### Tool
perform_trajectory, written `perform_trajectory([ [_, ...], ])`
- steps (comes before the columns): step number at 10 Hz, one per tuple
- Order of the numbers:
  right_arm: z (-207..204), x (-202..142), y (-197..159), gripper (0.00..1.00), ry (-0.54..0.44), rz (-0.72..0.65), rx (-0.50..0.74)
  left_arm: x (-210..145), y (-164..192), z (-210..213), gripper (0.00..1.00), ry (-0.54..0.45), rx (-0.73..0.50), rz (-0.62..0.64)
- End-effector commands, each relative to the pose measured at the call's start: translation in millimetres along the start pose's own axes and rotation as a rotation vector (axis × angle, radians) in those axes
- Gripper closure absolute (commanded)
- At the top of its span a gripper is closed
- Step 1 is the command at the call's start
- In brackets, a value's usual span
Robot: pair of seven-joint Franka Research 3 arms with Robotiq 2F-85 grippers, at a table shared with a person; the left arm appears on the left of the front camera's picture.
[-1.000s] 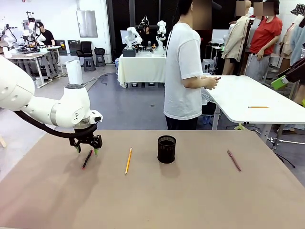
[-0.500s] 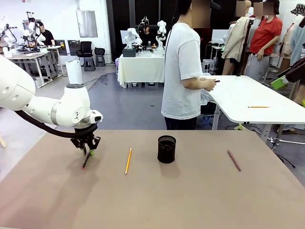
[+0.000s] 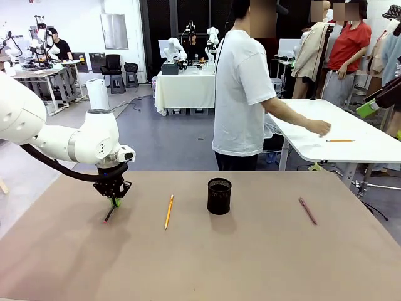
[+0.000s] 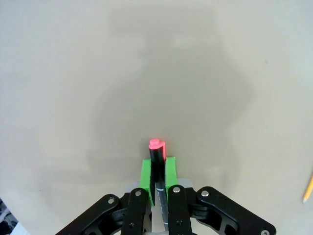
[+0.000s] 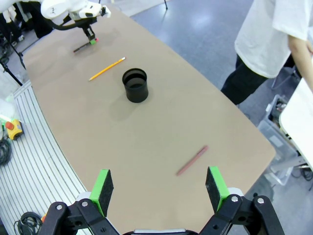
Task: Place the pens into the pen holder.
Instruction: Pick up a writing instrument from the table and place it into the Pen holder.
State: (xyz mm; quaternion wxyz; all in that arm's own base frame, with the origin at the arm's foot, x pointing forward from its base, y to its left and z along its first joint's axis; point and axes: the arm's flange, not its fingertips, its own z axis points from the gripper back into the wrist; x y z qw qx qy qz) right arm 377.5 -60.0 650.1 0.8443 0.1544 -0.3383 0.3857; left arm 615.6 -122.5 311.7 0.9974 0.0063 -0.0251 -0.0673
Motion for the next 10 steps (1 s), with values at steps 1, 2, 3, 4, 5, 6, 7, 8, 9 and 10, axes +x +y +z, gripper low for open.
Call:
perform_trajectory([
  [1, 0.7, 0.9, 0.4, 0.0, -0.004, 0.003, 0.001, -6.8, 2.5, 10.6, 1.0, 0.065, -0.151, -0.107],
  [2, 0.7, 0.9, 0.4, 0.0, -0.004, 0.003, 0.001, -14.0, 4.9, 20.9, 1.0, 0.078, -0.247, -0.174],
  [3, 0.7, 0.9, 0.4, 0.0, -0.004, 0.003, 0.001, -19.7, 4.9, 33.2, 1.0, 0.059, -0.319, -0.204],
  [4, 0.7, 0.9, 0.4, 0.0, -0.004, 0.003, 0.001, -25.8, 2.9, 45.5, 1.0, 0.049, -0.405, -0.251],
  [5, 0.7, 0.9, 0.4, 0.0, -0.004, 0.003, 0.001, -30.2, 3.2, 57.6, 1.0, 0.02, -0.494, -0.308],
  [6, 0.7, 0.9, 0.4, 0.0, -0.004, 0.003, 0.001, -34.2, 6.0, 74.6, 1.0, -0.041, -0.614, -0.339],
  [7, 0.7, 0.9, 0.4, 0.0, -0.004, 0.003, 0.001, -40.6, 8.1, 89.6, 1.0, -0.127, -0.726, -0.45],
  [8, 0.7, 0.9, 0.4, 0.0, -0.004, 0.003, 0.001, -44.8, 9.6, 102.3, 1.0, -0.238, -0.842, -0.53],
  [9, 0.7, 0.9, 0.4, 0.0, -0.004, 0.003, 0.001, -48.2, 9.1, 110.9, 1.0, -0.352, -0.906, -0.574],
  [10, 0.7, 0.9, 0.4, 0.0, -0.004, 0.003, 0.001, -50.5, 7.6, 118.6, 1.0, -0.603, -0.965, -0.511],
])
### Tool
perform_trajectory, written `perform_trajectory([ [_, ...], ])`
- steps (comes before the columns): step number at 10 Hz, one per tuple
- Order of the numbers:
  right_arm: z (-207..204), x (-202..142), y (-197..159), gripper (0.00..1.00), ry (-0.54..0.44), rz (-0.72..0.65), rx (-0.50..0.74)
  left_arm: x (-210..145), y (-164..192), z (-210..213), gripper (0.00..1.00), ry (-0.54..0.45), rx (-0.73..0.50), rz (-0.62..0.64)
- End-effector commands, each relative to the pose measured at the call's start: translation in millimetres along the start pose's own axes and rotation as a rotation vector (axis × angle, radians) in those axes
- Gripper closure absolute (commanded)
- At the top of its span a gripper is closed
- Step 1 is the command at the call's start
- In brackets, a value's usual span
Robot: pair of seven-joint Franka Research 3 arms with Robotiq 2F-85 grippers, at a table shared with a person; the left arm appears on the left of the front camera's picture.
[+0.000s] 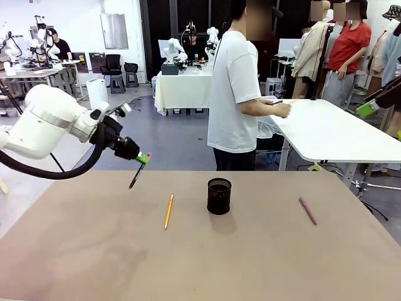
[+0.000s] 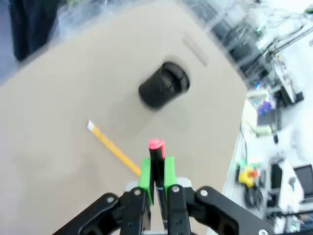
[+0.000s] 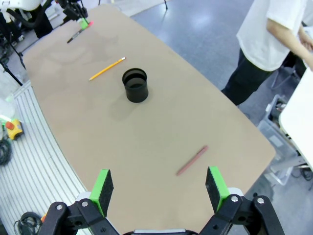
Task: Place the pens into the pen holder.
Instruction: Pick up a writing instrument from the table and place it into the Pen holder.
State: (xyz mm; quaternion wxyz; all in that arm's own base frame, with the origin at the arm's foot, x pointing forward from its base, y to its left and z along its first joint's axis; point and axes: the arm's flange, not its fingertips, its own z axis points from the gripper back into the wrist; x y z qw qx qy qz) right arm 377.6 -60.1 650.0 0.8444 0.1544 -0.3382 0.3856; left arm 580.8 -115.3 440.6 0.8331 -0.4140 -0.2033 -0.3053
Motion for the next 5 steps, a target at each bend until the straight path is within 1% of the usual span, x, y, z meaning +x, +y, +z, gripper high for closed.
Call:
perform_trajectory([
  [1, 0.8, 0.9, 0.5, 0.0, -0.004, 0.003, 0.001, -24.1, -10.2, 2.4, 1.0, -0.317, -0.025, -0.097],
  [2, 0.8, 0.9, 0.5, 0.0, -0.004, 0.003, 0.001, -27.8, -22.1, 9.0, 1.0, -0.35, -0.017, -0.169],
  [3, 0.8, 0.9, 0.5, 0.0, -0.004, 0.003, 0.001, -27.2, -35.1, 17.8, 1.0, -0.454, 0.008, -0.261],
  [4, 0.8, 0.9, 0.5, 0.0, -0.004, 0.003, 0.001, -30.9, -48.5, 29.4, 1.0, -0.507, 0.035, -0.351],
  [5, 0.8, 0.9, 0.5, 0.0, -0.004, 0.003, 0.001, -32.9, -55.1, 33.6, 1.0, -0.404, 0.017, -0.356],
])
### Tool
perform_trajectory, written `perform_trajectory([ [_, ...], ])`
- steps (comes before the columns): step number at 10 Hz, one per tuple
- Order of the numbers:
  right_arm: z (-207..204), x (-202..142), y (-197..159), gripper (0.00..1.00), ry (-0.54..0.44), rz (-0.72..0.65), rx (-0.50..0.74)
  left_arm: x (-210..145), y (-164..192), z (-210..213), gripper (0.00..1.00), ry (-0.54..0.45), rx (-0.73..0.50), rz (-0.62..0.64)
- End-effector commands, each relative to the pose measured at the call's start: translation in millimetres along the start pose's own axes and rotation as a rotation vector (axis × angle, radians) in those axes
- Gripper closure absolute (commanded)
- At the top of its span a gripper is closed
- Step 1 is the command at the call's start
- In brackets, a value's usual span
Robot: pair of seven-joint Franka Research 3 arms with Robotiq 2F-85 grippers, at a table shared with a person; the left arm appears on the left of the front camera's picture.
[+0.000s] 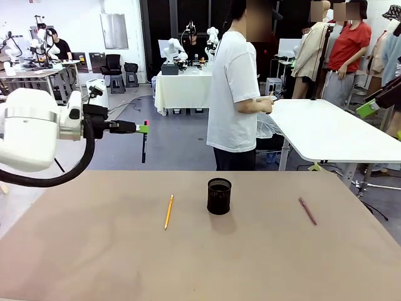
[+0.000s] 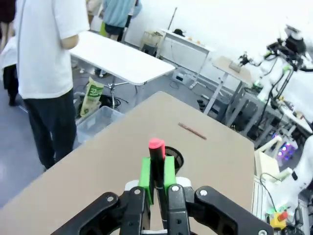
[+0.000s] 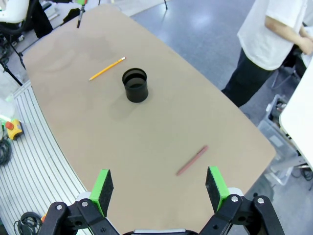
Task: Place the pens into the pen holder.
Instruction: Pick up a writing instrument from the table and place it into the Pen holder.
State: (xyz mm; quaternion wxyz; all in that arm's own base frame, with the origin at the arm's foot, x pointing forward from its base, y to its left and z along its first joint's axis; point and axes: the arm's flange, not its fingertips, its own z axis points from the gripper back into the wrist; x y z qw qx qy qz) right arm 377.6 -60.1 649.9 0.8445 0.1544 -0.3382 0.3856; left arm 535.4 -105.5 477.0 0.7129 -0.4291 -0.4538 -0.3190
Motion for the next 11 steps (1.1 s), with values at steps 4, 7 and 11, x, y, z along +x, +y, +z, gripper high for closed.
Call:
perform_trajectory([
  [4, 0.8, 1.0, 0.5, 0.0, -0.004, 0.003, 0.001, -0.9, 15.3, -5.6, 1.0, 0.003, 0.013, 0.071],
  [7, 0.8, 1.0, 0.5, 0.0, -0.004, 0.003, 0.001, 5.2, -4.7, -24.8, 1.0, -0.026, 0.04, -0.309],
  [11, 0.8, 1.0, 0.5, 0.0, -0.004, 0.003, 0.001, 16.5, -25.6, -71.4, 1.0, -0.097, -0.023, -0.557],
])
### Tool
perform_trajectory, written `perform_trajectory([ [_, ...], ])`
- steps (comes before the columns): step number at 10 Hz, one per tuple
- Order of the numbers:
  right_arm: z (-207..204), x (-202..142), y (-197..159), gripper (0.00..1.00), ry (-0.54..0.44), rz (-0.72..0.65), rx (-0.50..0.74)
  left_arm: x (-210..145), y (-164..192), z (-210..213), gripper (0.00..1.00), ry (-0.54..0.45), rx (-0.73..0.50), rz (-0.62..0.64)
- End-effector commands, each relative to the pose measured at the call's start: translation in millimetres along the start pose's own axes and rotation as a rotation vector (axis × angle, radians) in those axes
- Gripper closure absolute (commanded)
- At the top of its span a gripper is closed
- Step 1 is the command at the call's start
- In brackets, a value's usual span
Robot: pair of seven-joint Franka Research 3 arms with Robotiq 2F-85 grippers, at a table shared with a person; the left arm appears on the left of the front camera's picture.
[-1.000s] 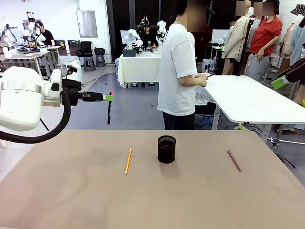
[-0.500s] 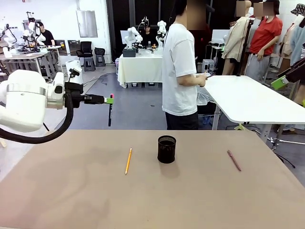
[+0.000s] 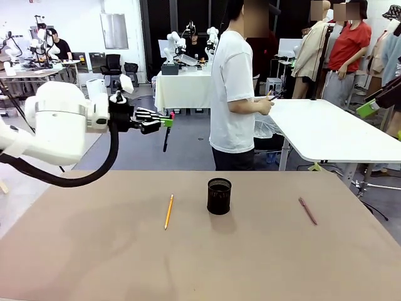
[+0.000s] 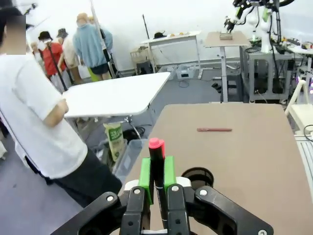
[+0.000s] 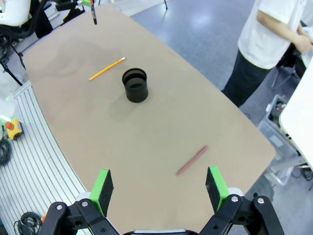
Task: Place the pens into the pen holder.
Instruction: Pick up a writing instrument from the table and place it into the Pen holder.
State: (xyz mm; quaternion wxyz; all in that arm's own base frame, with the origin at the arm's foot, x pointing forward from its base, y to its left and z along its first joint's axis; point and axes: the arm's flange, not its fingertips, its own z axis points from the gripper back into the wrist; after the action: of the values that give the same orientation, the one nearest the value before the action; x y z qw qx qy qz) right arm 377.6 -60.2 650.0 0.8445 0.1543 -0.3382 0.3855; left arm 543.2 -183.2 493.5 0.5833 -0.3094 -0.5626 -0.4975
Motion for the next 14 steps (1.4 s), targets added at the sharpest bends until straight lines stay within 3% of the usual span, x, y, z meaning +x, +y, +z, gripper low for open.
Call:
perform_trajectory([
  [1, 0.7, 0.9, 0.5, 0.0, -0.004, 0.003, 0.001, -4.7, 2.3, -0.5, 1.0, -0.072, 0.017, -0.02],
  [6, 0.7, 0.9, 0.5, 0.0, -0.004, 0.003, 0.001, 0.2, 0.9, 3.8, 1.0, -0.117, -0.056, 0.048],
  [14, 0.7, 0.9, 0.5, 0.0, -0.004, 0.003, 0.001, 7.9, 3.8, 97.7, 1.0, -0.072, -0.004, 0.064],
])
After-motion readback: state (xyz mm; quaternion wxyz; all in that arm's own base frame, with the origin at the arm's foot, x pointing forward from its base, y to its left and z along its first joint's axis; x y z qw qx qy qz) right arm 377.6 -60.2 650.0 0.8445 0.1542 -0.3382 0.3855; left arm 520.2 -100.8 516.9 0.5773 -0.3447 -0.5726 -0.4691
